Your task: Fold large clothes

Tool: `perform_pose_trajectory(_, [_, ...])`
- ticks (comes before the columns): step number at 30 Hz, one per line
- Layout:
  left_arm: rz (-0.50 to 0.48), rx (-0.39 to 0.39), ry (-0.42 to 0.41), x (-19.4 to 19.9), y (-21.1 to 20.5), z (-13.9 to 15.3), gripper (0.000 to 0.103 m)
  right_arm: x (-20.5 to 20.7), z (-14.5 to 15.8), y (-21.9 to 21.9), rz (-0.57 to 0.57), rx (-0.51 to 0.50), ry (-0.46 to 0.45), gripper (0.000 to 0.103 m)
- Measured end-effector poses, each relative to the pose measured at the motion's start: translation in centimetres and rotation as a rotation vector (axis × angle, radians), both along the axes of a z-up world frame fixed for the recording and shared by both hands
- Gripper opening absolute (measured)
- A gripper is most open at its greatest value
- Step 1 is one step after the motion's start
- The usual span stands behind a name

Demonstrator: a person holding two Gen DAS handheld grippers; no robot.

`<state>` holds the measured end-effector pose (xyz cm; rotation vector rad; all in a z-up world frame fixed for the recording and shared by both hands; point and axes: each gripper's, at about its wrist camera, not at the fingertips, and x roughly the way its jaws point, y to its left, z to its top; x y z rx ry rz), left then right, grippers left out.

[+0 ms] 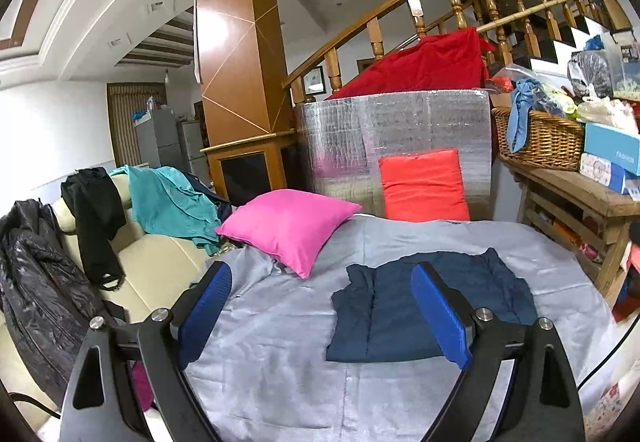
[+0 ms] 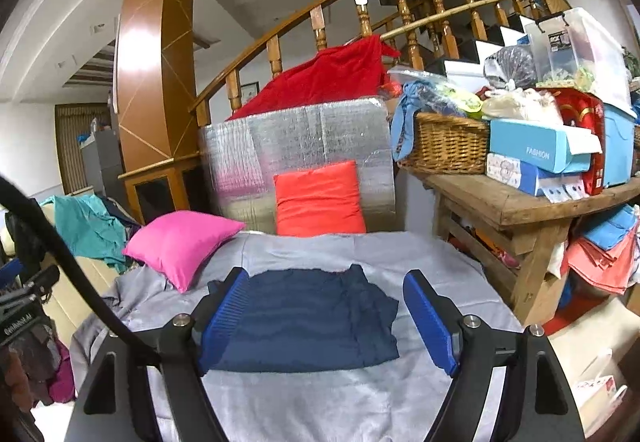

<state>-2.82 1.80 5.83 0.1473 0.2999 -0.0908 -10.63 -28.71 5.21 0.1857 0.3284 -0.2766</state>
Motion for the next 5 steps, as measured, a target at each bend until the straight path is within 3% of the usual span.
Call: perform_pose_trajectory(5, [0.013,0.009,-0.021,0.58,0.20,-0.44,0.092,0.71,-1.06,-0.77,-0.014,0.033,0.017,0.082])
